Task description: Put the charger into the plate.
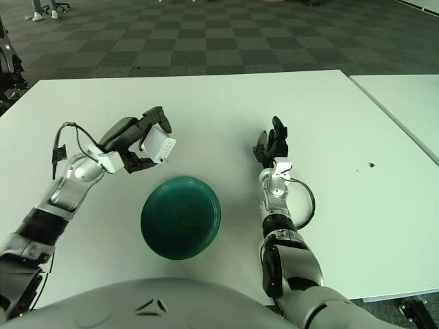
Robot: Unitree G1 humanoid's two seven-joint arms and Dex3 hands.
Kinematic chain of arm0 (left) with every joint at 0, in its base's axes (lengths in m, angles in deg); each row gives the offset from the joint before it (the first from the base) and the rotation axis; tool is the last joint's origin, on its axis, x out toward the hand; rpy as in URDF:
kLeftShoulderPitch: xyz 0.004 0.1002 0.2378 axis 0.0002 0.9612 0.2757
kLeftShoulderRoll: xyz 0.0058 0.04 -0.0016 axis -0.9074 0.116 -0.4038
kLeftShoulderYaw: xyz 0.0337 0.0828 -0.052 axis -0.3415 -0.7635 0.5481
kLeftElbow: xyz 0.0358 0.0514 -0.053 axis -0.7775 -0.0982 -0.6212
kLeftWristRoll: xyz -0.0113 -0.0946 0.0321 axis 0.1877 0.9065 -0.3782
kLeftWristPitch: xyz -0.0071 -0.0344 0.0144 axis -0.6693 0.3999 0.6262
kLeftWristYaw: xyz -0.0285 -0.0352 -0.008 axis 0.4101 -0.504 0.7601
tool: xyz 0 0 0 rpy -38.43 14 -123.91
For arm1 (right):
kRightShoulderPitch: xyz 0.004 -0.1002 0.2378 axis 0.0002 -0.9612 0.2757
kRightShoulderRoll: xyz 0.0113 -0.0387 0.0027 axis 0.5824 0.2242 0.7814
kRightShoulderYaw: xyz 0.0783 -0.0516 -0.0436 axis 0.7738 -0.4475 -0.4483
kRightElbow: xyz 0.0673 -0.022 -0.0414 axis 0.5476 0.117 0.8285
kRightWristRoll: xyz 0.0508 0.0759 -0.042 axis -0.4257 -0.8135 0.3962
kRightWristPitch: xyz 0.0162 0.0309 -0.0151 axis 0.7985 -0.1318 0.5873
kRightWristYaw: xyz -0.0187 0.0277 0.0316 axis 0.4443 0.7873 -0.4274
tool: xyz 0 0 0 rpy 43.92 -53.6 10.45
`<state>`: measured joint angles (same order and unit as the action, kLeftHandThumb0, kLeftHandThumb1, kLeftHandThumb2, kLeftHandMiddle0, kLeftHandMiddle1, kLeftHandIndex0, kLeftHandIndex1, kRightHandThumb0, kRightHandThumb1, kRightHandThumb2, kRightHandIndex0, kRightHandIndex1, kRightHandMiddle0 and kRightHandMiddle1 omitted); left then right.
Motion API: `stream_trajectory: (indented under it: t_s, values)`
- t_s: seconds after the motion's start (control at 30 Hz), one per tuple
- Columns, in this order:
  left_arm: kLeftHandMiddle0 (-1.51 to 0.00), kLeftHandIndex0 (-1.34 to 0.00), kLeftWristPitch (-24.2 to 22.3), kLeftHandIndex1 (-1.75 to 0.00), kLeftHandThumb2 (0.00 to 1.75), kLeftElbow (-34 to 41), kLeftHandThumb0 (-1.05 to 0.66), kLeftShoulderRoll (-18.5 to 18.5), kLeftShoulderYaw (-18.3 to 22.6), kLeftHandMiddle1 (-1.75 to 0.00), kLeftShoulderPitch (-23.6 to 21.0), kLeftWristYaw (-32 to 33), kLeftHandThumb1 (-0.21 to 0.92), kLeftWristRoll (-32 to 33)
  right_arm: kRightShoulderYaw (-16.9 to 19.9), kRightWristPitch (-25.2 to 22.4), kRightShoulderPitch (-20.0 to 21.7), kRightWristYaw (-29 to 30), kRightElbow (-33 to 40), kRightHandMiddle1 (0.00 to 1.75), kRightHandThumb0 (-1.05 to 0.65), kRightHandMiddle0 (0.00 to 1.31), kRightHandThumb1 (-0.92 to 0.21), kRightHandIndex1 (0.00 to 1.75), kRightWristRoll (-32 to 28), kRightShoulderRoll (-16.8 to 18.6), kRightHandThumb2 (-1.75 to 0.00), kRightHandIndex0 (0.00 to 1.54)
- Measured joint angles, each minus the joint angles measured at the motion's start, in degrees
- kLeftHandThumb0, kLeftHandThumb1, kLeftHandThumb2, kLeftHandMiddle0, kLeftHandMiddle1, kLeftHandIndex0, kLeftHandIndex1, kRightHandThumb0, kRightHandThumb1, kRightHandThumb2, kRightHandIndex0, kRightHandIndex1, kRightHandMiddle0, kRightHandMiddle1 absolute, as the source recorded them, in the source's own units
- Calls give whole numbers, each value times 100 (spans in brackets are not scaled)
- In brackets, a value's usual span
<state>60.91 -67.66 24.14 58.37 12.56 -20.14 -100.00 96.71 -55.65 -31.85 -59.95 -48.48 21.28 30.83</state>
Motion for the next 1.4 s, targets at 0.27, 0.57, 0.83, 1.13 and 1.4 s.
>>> stream_trajectory:
  t_s: [0.27, 0.57, 0.83, 1.13, 1.4]
  values:
    - [-125, -79, -410, -175, 158, 934, -56, 2, -5, -175, 255, -607, 10, 291, -37, 0, 60, 24, -143, 39, -82, 0, -92, 0, 59, -20, -85, 10]
    - [-122, -77, -476, -175, 156, 1349, -56, -63, -30, -175, 268, -1263, 12, 576, -89, 0, 83, 44, -180, 39, -81, 0, -92, 0, 88, -24, -86, 10]
    - [-114, -71, -782, -175, 146, 1666, -52, -332, -229, -175, 217, -2161, 19, 812, -125, 0, 86, 80, -190, 37, -81, 0, -92, 0, 87, -30, -87, 9]
    - [-108, -68, -706, -175, 142, 1760, -51, -287, -790, -175, 43, -2296, 23, 12, -222, 0, 86, 103, -192, 33, -80, 0, -92, 0, 160, -46, -88, 7]
    - [-108, -67, -519, -175, 141, 1663, -50, -206, -1122, -175, 23, -2309, 24, -439, -313, 0, 86, 143, -196, 29, -81, 0, -92, 0, 285, -57, -88, 4]
